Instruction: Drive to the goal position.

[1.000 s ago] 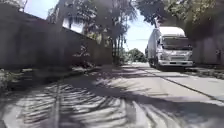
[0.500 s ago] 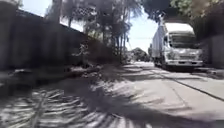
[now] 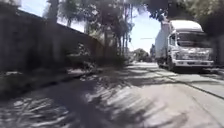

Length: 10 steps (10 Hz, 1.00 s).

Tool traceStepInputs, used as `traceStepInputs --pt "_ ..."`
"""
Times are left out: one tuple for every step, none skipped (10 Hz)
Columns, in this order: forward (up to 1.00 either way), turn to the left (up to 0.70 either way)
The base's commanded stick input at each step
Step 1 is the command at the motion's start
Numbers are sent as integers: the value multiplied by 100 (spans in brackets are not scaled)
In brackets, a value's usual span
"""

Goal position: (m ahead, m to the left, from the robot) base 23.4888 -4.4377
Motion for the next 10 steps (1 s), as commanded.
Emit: traceStepInputs --pt "100 1" --pt "100 1" --pt "100 1" --pt "100 1" --pt "100 1" --pt "100 1" --pt "100 1" --pt "100 1" --pt "100 1" --pt "100 1"
